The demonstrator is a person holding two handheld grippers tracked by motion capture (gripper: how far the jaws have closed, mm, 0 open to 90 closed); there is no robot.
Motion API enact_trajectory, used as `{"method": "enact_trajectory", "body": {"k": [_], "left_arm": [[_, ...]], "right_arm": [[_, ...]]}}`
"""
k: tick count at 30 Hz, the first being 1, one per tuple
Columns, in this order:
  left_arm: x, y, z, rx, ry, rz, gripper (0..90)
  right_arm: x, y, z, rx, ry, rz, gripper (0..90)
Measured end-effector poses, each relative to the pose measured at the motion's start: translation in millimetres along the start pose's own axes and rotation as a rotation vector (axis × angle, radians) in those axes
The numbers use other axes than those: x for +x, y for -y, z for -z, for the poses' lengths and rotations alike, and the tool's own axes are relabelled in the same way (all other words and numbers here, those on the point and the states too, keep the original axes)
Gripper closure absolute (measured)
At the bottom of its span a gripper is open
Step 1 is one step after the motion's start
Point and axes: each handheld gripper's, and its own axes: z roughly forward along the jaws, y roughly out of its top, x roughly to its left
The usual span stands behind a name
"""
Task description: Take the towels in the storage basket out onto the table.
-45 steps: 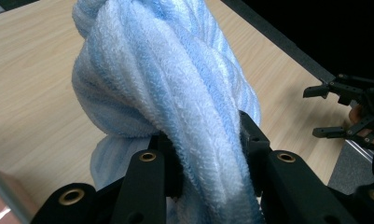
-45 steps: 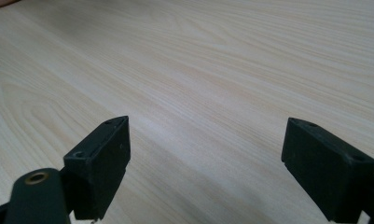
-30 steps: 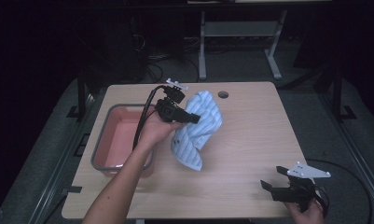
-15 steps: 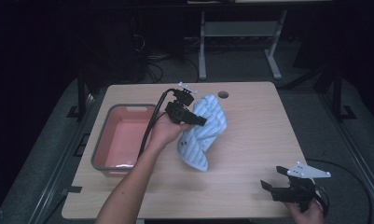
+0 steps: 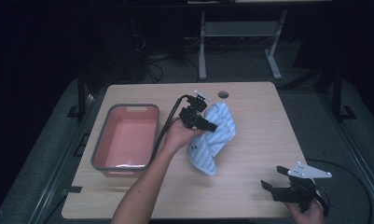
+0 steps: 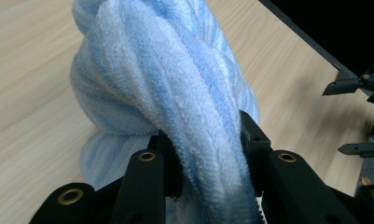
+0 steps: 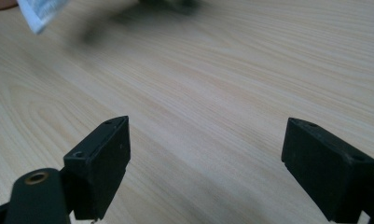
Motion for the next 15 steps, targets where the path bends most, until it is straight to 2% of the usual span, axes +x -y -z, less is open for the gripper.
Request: {"method": "enact_trajectory", "body": {"k": [5,10,15], "left_arm": [[-3.0,0.1,-11.7,0.019,0.009,-0.001,68.4],[-4.1,4.4,-23.9,0.023,0.016,0.015,68.1],[-3.5,9.3,-31.2,0.008,0.028,0.029,68.0]], "right_arm": [[0.1,-0.3,-0.5,0.000,0.000,0.001,14.9],[1.2,-1.5,-1.3,-0.003,-0.002,0.007,14.9],[1.0,-1.7,-1.6,-0.003,-0.002,0.009,14.9]]}}
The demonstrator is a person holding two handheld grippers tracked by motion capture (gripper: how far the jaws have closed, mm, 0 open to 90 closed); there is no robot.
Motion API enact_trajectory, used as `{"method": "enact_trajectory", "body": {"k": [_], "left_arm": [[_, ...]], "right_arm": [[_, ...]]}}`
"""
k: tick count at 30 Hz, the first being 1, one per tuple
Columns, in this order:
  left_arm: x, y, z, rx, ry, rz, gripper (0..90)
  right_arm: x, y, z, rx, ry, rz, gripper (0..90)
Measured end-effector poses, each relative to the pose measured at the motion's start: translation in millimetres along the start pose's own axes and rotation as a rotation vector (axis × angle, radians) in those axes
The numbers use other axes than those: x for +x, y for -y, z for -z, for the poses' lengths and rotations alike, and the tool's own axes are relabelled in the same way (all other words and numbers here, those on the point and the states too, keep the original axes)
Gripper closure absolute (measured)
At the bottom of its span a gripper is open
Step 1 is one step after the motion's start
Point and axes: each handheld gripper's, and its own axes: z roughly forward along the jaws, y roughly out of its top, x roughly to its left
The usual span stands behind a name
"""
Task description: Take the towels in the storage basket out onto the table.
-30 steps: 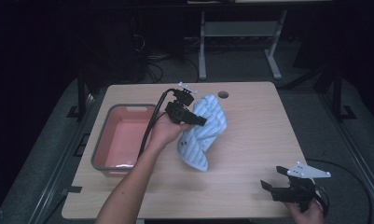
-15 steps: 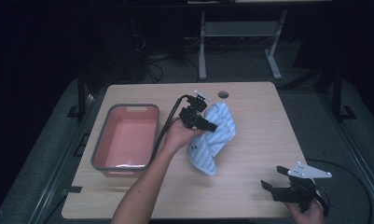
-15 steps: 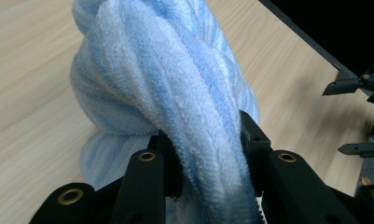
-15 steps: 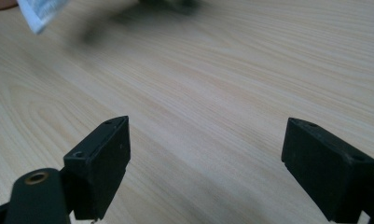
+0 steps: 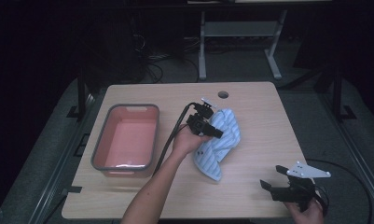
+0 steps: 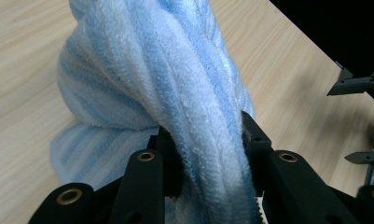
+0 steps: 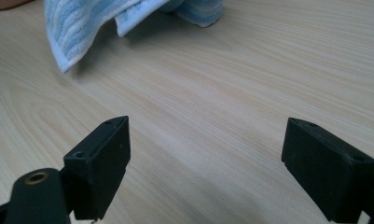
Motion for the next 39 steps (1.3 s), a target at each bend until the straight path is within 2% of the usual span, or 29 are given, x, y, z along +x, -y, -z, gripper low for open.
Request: {"method": "enact_trajectory", "body": {"k": [10,19,25,29,37,39], "left_arm": [[1.4,9.7,-14.9,-0.006,0.029,0.022,67.6],[-1.0,10.4,-22.8,-0.005,0.024,0.020,65.5],[-2.7,15.1,-30.0,-0.001,-0.001,0.017,63.8],[-1.5,17.4,-31.7,0.007,0.003,0.027,63.4],[-2.5,18.4,-37.1,0.022,0.005,0.018,62.9],[-2.5,18.8,-38.3,0.019,0.010,0.030,60.9]], "right_arm": [[-1.5,-0.9,-0.3,0.000,0.002,0.003,14.9],[-3.3,-0.8,0.1,0.001,0.005,0.003,14.9],[-3.2,-0.7,0.3,-0.001,0.004,0.002,14.9],[-2.9,-0.7,-0.1,0.002,0.004,0.001,15.0],[-3.5,-0.6,-1.2,0.002,0.001,0.002,14.9],[-3.7,-0.7,-0.6,0.003,0.003,-0.004,14.9]]}}
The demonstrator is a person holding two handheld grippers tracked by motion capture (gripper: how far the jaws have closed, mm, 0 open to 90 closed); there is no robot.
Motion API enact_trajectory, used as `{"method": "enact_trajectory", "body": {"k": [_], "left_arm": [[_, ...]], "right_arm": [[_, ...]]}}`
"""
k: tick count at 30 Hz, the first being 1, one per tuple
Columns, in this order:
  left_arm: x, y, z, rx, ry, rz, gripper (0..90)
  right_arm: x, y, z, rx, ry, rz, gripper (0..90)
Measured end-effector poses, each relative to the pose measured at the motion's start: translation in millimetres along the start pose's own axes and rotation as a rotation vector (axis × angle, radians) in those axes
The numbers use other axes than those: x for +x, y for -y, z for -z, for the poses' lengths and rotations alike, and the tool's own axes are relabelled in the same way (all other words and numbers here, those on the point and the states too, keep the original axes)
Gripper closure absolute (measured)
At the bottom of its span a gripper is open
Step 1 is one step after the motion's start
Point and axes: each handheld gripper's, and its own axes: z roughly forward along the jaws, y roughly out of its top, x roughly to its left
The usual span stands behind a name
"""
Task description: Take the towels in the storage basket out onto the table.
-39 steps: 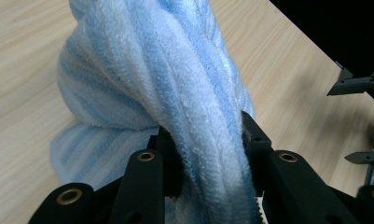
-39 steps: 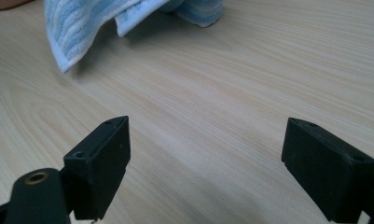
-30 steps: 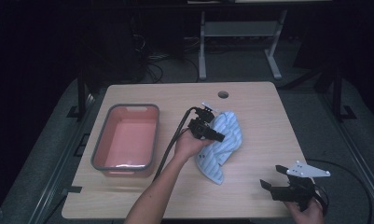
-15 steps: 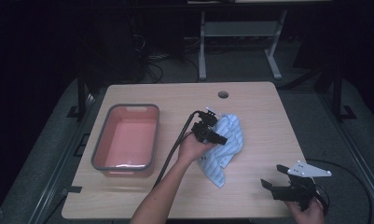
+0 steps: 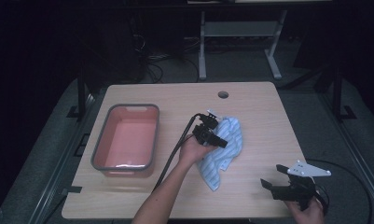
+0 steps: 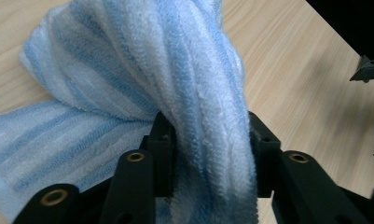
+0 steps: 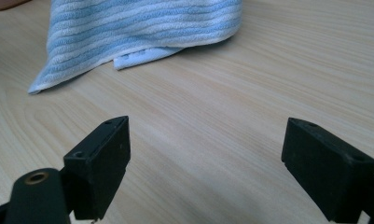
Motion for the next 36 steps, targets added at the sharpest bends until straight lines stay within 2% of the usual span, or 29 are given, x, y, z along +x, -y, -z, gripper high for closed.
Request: {"method": "enact_trajectory", "body": {"k": [4,11,19,24,36], "left_arm": [[-2.4,1.9,1.1,0.001,-0.008,-0.005,50.9],[-0.3,3.3,7.8,-0.012,-0.007,-0.006,44.0],[3.5,7.8,17.4,-0.029,0.002,0.003,40.7],[3.6,12.1,22.1,-0.020,0.000,-0.012,38.4],[3.5,27.9,45.6,-0.069,-0.006,-0.013,34.9]], "right_arm": [[0.2,0.3,1.0,-0.005,0.000,0.007,14.9],[0.4,-0.5,0.2,-0.002,-0.002,0.005,14.9],[0.2,-0.9,0.0,-0.003,-0.002,0.005,14.9],[-0.3,-0.9,0.1,-0.004,-0.001,0.006,14.9],[0.4,-1.5,0.4,-0.001,0.003,0.006,14.9]]}}
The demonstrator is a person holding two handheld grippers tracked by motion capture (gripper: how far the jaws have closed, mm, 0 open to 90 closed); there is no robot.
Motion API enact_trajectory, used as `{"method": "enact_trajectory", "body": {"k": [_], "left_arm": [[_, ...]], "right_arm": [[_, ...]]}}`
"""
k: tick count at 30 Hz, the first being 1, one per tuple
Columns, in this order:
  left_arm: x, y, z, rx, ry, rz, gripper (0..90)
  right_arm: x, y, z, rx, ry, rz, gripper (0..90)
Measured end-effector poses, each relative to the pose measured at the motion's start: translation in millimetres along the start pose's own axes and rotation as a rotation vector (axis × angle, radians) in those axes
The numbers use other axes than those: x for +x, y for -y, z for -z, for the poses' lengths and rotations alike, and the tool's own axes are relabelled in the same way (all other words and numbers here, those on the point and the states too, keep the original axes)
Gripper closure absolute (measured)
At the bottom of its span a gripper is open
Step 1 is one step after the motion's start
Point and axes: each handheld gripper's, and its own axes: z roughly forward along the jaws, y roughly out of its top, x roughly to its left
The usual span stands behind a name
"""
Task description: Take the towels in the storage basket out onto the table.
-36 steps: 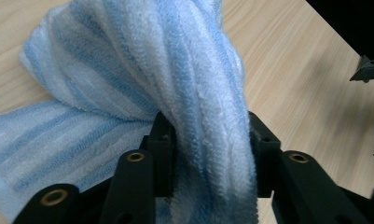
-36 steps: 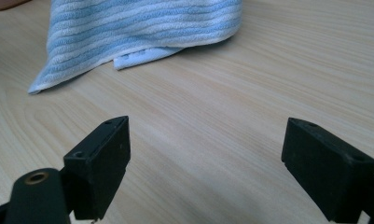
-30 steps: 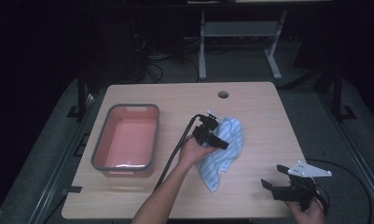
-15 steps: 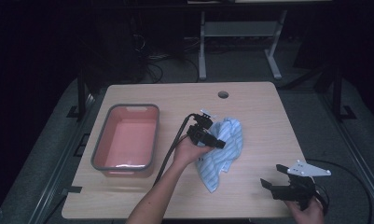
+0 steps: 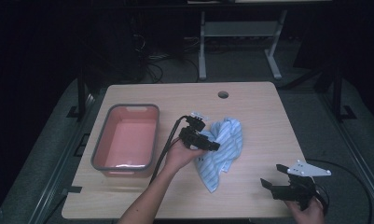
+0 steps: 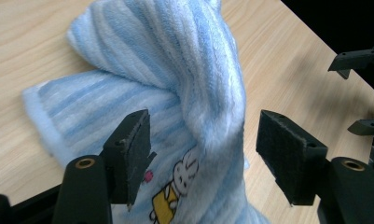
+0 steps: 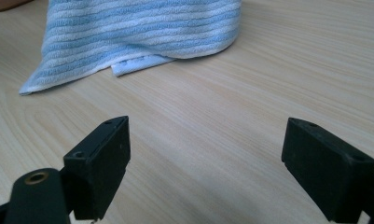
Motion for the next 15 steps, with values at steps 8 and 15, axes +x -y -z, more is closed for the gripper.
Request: {"method": "enact_trajectory", "body": {"k": [8,15], "left_arm": [[1.3,13.9,10.5,-0.013,0.001,0.016,34.1],[-0.3,27.8,21.1,-0.039,0.004,0.013,31.9]], "right_arm": [[0.7,-0.3,-1.7,0.004,-0.001,0.004,14.9],[1.0,0.2,-1.1,0.006,0.000,-0.001,14.8]]}}
